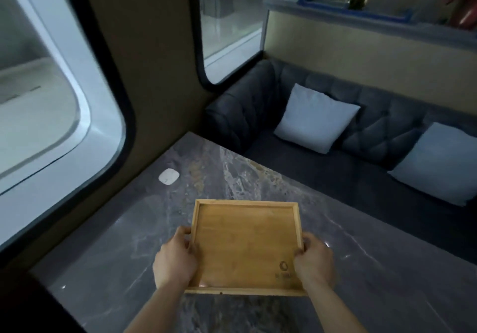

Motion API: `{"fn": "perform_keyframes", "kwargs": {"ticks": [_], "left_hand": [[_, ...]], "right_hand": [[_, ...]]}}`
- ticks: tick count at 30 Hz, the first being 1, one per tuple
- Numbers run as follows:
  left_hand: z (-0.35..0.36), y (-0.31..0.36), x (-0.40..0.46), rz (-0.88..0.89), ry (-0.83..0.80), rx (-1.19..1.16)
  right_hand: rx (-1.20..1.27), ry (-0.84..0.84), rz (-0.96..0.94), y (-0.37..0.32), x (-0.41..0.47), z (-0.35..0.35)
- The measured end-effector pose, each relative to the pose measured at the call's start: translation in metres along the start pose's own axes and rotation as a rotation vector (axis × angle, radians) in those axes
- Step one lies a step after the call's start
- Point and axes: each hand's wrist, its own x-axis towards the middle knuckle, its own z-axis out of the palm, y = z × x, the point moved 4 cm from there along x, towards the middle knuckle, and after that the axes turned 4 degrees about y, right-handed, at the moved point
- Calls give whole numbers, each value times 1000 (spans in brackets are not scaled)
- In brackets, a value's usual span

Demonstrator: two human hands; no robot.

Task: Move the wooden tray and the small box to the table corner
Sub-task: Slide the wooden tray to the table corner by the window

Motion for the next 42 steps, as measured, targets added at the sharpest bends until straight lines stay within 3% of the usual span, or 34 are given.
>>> {"fn": "perform_keyframes", "kwargs": {"ticks": [11,22,42], "left_hand": [[-61,-116,93,-271,132,-87],[-49,-180,165,-501,169,-256],[-29,-181,220,-535,149,-267]], "right_hand": [[-113,-163,-292,-176,-2,131],[-191,-294,-484,-295,32,258],[-148,-556,-531,-350,73,331]]}}
